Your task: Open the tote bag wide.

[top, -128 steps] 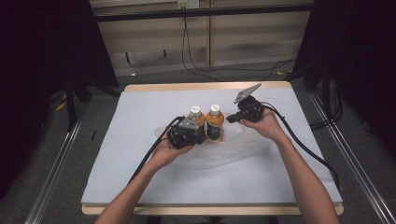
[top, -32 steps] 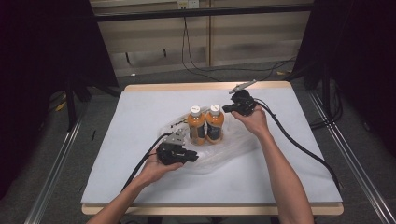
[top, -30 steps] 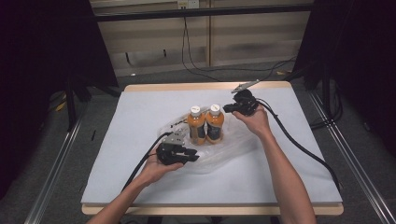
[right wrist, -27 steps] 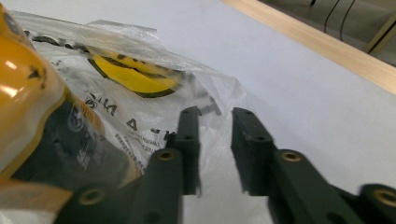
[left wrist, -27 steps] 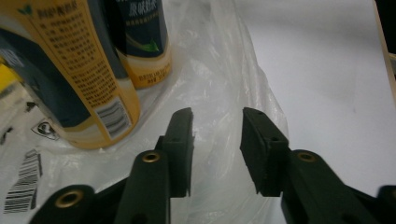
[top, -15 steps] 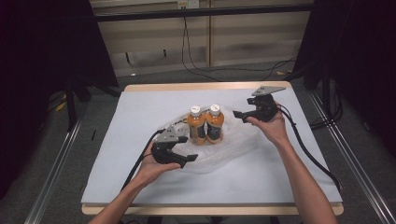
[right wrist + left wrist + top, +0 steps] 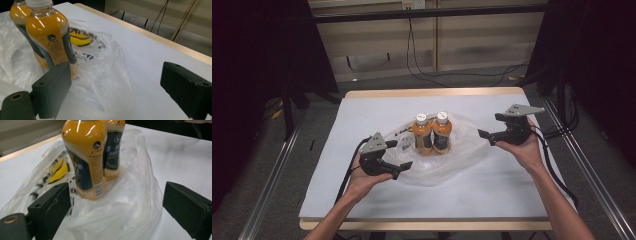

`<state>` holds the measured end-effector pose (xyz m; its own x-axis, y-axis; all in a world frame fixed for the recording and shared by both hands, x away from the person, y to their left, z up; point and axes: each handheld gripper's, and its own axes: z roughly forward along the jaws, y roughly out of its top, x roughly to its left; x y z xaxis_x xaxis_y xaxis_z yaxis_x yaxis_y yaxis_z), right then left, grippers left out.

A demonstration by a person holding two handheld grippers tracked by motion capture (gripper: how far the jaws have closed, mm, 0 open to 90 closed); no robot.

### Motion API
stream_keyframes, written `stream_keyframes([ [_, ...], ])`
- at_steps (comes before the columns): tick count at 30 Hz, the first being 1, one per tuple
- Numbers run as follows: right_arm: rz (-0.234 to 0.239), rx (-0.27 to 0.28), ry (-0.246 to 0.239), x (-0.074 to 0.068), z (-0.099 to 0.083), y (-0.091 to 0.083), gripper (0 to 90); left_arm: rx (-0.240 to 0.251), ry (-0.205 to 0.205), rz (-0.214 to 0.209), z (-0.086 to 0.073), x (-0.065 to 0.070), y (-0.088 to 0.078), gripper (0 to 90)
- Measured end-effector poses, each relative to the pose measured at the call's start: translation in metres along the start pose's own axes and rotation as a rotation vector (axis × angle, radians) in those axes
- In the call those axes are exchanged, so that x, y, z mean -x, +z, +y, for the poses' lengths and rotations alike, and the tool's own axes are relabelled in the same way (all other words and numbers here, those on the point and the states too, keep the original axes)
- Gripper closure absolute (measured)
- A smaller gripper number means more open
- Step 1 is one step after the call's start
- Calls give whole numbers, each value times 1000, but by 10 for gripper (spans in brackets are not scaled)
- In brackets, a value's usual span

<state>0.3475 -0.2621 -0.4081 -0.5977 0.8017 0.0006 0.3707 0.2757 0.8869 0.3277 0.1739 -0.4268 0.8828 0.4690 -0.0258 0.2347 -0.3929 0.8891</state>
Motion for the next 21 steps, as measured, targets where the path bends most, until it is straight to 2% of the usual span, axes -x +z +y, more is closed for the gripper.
stream_keyframes([
  [4, -4, 15, 24, -3, -13, -19, 116, -4, -14, 37, -8, -2, -11, 65],
  [7, -6, 11, 35, -6, -18, -30, 119, 1, -31, 47, -14, -3, -19, 60],
  [10, -6, 26, 59, -12, -26, -44, 129, 0, -37, 79, -19, -3, -30, 55],
  [13, 5, 27, 55, -19, -31, -56, 130, 5, -45, 88, -22, -1, -38, 50],
  [16, -10, 29, 47, -29, -35, -68, 129, 16, -65, 98, -27, 1, -44, 49],
  [18, -19, 36, 51, -34, -37, -75, 126, 7, -64, 100, -30, 1, -48, 43],
  [21, -27, 44, 66, -43, -41, -84, 125, 6, -119, 92, -37, 1, -53, 43],
])
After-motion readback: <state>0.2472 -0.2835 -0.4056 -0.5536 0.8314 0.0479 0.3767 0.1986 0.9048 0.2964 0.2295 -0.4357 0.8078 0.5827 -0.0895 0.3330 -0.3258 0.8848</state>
